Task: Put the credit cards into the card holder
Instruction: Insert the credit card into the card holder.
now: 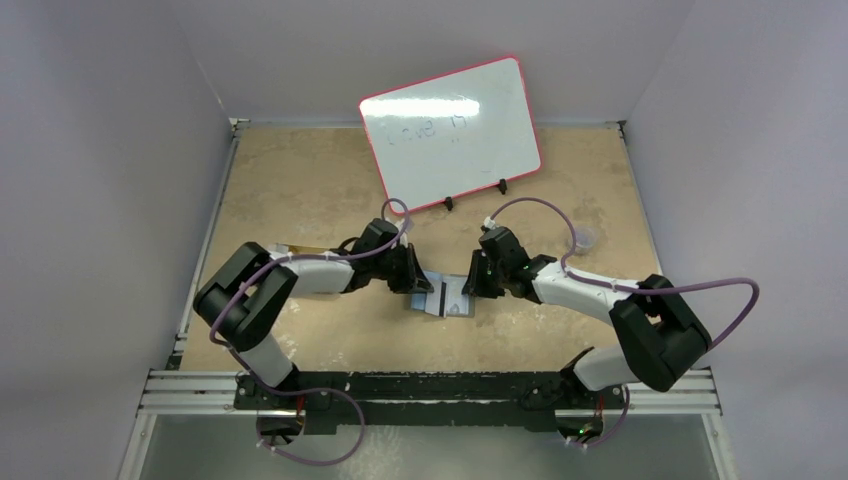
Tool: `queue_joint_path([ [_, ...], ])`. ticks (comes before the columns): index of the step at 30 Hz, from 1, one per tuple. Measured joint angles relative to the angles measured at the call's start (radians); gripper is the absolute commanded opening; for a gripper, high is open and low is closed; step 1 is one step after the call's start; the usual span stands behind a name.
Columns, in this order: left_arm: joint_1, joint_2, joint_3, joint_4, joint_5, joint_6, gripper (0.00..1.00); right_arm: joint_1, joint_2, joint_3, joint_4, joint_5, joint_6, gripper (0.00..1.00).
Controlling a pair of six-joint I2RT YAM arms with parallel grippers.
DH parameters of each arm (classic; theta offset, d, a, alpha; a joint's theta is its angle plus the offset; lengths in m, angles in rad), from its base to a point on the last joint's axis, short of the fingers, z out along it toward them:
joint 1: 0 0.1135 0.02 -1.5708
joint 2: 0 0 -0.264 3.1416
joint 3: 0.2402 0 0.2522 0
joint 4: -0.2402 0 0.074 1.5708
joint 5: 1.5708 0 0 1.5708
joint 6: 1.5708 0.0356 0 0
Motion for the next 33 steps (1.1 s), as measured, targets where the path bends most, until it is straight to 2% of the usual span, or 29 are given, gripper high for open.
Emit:
queue_joint_path([
  [20, -0.001, 0.026, 0.033, -0.019, -0.027, 0.035, 0.00, 0.000, 0.000, -0.018, 0.023, -0.003, 0.001, 0.23],
  [33, -0.019, 0.030, 0.033, 0.039, -0.078, 0.035, 0.00, -0.001, 0.000, -0.023, 0.032, -0.010, 0.002, 0.23],
])
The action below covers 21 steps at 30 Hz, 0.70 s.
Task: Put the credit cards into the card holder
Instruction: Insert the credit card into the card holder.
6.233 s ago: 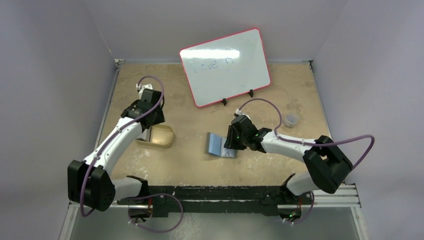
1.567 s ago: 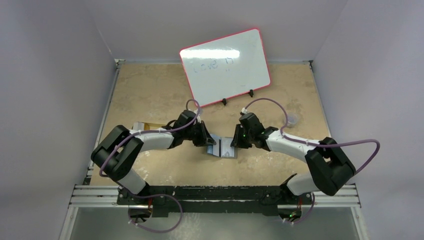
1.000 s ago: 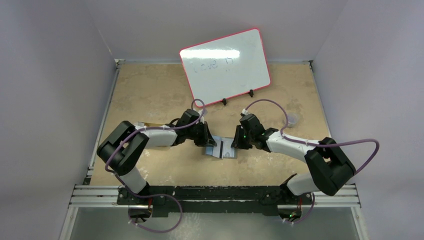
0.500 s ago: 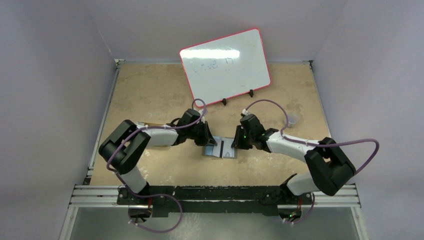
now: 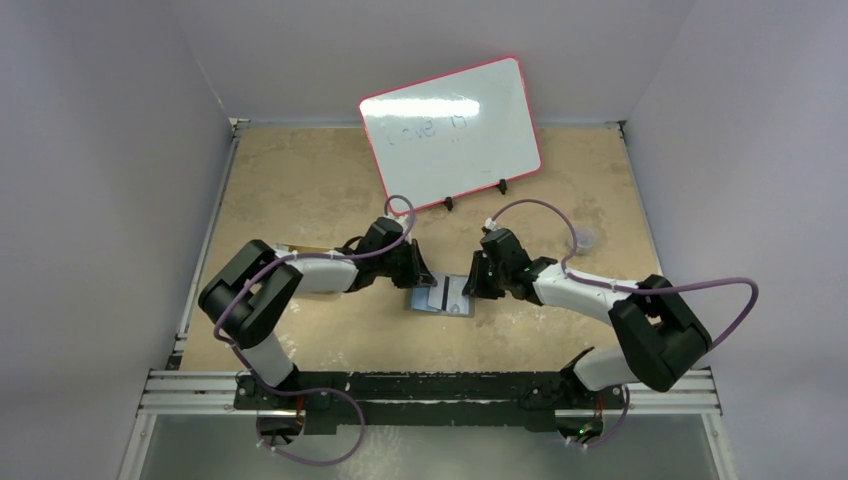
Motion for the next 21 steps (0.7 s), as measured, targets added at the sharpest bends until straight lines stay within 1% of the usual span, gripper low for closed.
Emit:
queue_joint_path([
  [7, -0.007, 0.000, 0.003, -0.003, -0.013, 0.036, 0.00, -0.002, 0.000, -0.005, 0.008, -0.005, 0.002, 0.23],
  [14, -0.013, 0.000, 0.063, -0.087, -0.028, 0.126, 0.00, -0.004, 0.000, -0.010, 0.024, -0.014, 0.003, 0.23],
  [17, -0.013, 0.000, 0.062, -0.085, -0.028, 0.122, 0.00, -0.004, 0.000, -0.010, 0.024, -0.015, 0.003, 0.23],
  [21, -0.017, 0.000, 0.037, -0.038, -0.029, 0.087, 0.00, -0.005, -0.002, -0.016, 0.032, -0.015, 0.008, 0.23],
])
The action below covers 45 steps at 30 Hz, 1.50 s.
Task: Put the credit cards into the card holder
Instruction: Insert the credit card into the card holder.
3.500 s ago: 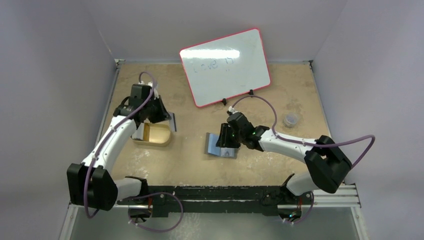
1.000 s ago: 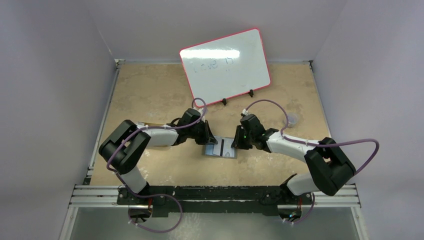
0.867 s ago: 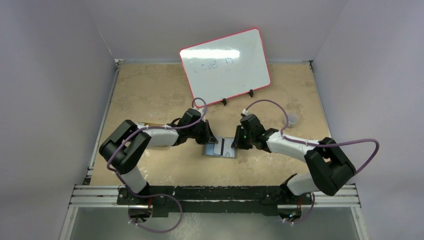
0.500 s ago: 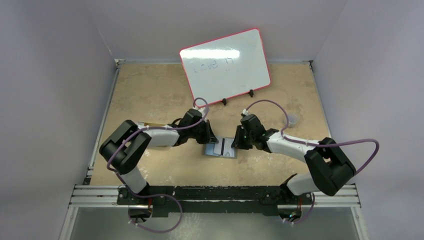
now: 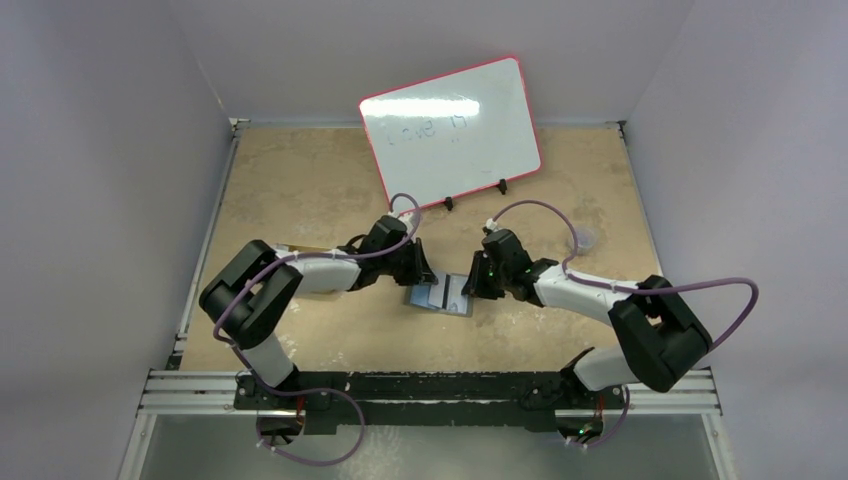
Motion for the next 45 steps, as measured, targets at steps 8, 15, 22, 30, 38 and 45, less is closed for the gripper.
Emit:
queue_joint_path([
  [8, -0.024, 0.002, -0.023, 0.053, -0.025, -0.058, 0.01, -0.001, -0.005, -0.008, 0.010, 0.000, 0.018, 0.23],
  [15, -0.037, 0.009, -0.023, 0.043, -0.060, -0.072, 0.19, -0.002, -0.005, -0.008, 0.010, 0.000, 0.029, 0.24],
  [22, -0.047, -0.009, -0.017, 0.008, -0.092, -0.073, 0.27, -0.001, -0.023, -0.008, -0.014, 0.000, 0.033, 0.26],
  [30, -0.048, -0.036, -0.016, -0.041, -0.122, -0.071, 0.33, -0.001, -0.060, -0.008, -0.035, 0.000, 0.036, 0.28],
  [38, -0.056, -0.048, -0.016, -0.061, -0.144, -0.068, 0.35, -0.001, -0.061, -0.012, -0.047, 0.000, 0.043, 0.28],
  [45, -0.066, -0.048, -0.018, -0.047, -0.150, -0.072, 0.35, -0.001, -0.061, -0.027, -0.045, -0.001, 0.054, 0.28],
])
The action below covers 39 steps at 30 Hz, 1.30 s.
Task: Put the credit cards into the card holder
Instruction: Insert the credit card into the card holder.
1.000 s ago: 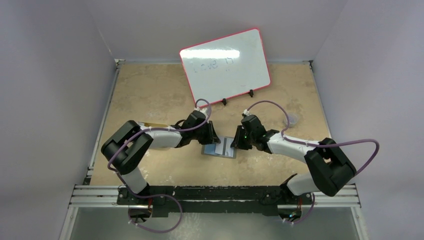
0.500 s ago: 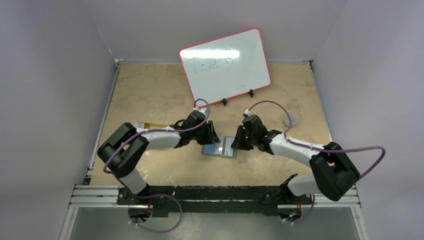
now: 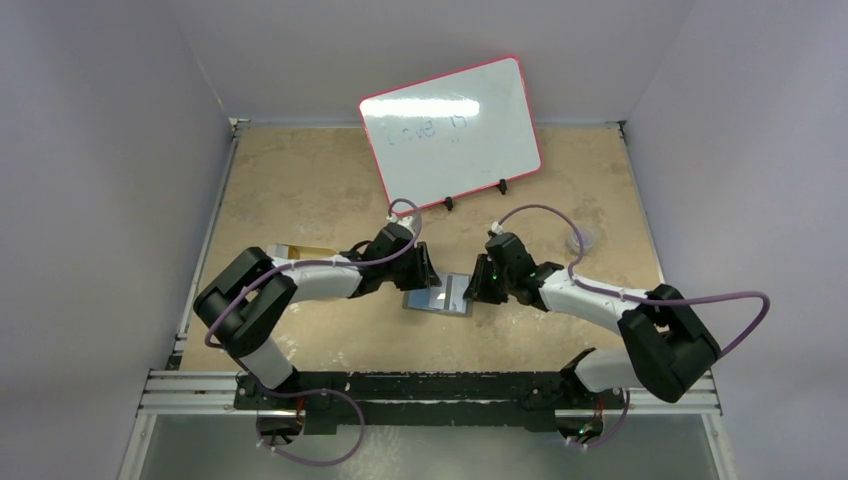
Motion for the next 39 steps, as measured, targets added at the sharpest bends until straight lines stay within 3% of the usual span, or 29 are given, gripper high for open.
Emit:
queue_joint_path([
  [26, -0.083, 0.045, -0.005, 0.127, -0.006, -0.124, 0.33, 0.000, 0.017, -0.019, 0.059, -0.010, 0.008, 0.25],
  [35, -0.088, 0.023, 0.014, 0.035, -0.058, -0.103, 0.43, 0.000, -0.006, -0.018, 0.026, 0.002, 0.008, 0.28],
  [37, -0.088, 0.003, 0.025, -0.006, -0.080, -0.086, 0.47, 0.000, -0.022, -0.014, 0.004, 0.002, 0.007, 0.28],
  [39, -0.088, -0.028, 0.041, -0.061, -0.113, -0.063, 0.57, 0.000, -0.029, -0.002, -0.016, 0.003, 0.004, 0.28],
])
